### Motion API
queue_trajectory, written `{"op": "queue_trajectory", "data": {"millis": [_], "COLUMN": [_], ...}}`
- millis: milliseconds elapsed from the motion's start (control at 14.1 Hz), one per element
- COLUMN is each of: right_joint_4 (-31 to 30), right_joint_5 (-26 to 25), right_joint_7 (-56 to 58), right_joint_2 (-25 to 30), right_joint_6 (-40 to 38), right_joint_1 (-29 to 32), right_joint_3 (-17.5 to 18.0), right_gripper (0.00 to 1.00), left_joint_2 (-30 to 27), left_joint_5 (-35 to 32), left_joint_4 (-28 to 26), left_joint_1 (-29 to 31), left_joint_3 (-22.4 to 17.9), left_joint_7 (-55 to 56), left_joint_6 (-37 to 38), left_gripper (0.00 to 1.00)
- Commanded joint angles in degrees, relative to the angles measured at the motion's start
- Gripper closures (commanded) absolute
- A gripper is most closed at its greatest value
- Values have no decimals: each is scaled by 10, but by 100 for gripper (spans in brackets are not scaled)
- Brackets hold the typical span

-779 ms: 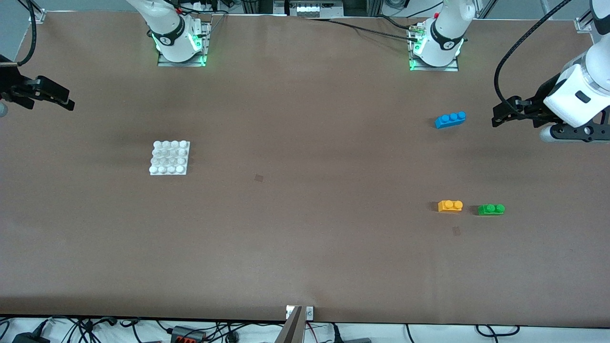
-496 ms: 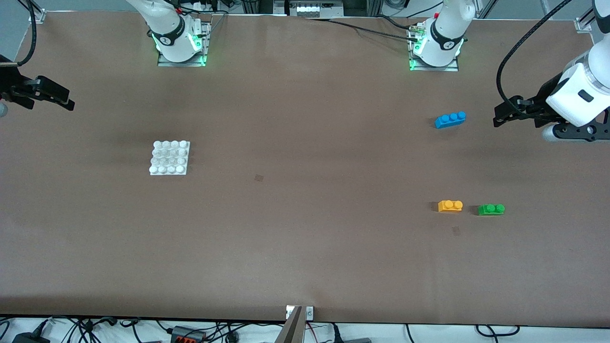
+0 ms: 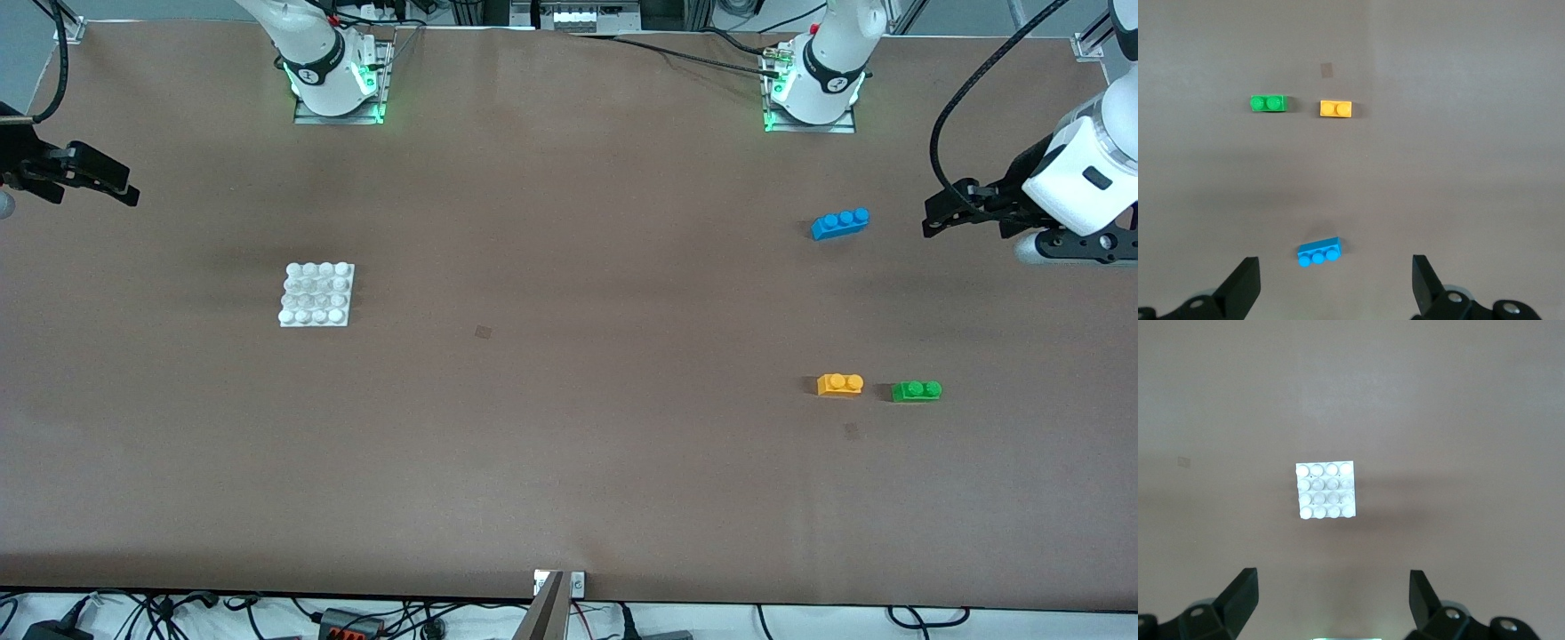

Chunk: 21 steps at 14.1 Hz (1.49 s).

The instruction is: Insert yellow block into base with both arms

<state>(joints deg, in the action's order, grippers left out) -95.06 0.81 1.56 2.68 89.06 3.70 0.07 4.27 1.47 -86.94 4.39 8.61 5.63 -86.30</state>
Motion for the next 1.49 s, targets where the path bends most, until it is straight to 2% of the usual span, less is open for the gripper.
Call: {"op": "queue_trajectory", "data": {"millis": [0, 283, 425, 708, 1133, 1274, 1416], "right_joint_4": [3, 4, 5, 31, 1, -11, -46], "right_joint_5": [-5, -5, 1, -5, -3, 4, 9], "right_joint_7": [-2, -1, -1, 3, 1, 1, 3], "right_joint_2": [-10, -12, -19, -63, -158, -190, -210], "right_joint_6": [-23, -71, -59, -60, -72, -51, 19], "right_joint_1": [7, 10, 10, 10, 18, 18, 28], "right_joint_3": [6, 5, 5, 5, 3, 3, 4], "right_gripper": [0, 0, 0, 0, 0, 0, 0], "left_joint_2": [11, 12, 12, 12, 12, 12, 12], "left_joint_5": [6, 6, 6, 6, 6, 6, 6], "left_joint_4": [17, 17, 18, 18, 18, 18, 18], "left_joint_1": [6, 6, 6, 7, 7, 7, 6], "left_joint_3": [-1, -1, -1, 0, 0, 0, 0], "left_joint_7": [-6, -6, -7, -6, -5, -5, -5], "left_joint_6": [10, 10, 10, 10, 10, 10, 10], "left_gripper": [0, 0, 0, 0, 0, 0, 0]}}
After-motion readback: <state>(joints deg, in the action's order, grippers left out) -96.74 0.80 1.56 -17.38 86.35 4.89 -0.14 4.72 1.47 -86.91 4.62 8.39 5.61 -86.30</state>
